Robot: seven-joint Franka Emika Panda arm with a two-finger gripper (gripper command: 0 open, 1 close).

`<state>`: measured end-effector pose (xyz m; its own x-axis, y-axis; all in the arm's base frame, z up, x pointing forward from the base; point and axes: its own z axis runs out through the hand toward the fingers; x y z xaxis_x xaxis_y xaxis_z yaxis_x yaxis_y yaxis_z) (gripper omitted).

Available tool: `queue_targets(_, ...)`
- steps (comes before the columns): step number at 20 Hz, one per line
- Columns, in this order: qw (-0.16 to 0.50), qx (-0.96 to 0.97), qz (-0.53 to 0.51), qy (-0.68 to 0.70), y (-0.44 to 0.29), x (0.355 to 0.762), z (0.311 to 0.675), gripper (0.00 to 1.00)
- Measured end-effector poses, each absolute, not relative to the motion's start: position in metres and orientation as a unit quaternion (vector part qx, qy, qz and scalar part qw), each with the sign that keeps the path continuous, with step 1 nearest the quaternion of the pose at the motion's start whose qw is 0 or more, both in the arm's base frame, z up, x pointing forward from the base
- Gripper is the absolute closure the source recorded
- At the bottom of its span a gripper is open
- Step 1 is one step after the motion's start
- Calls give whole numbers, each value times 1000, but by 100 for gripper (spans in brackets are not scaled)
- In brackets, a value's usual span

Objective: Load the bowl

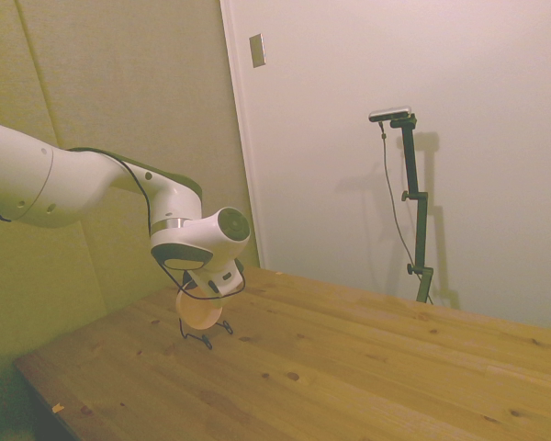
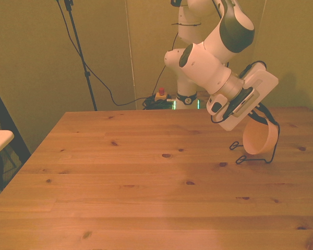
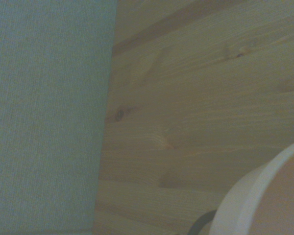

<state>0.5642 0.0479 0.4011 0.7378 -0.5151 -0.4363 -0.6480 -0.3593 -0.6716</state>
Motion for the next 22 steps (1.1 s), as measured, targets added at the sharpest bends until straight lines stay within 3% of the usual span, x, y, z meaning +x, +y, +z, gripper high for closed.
queue_targets(9, 440, -817, 74, 365, 43, 562, 389, 100)
queue_targets(10, 439, -817, 74, 367, 42, 562, 388, 0)
queue_targets(22, 440, -815, 69, 371, 35, 562, 386, 0)
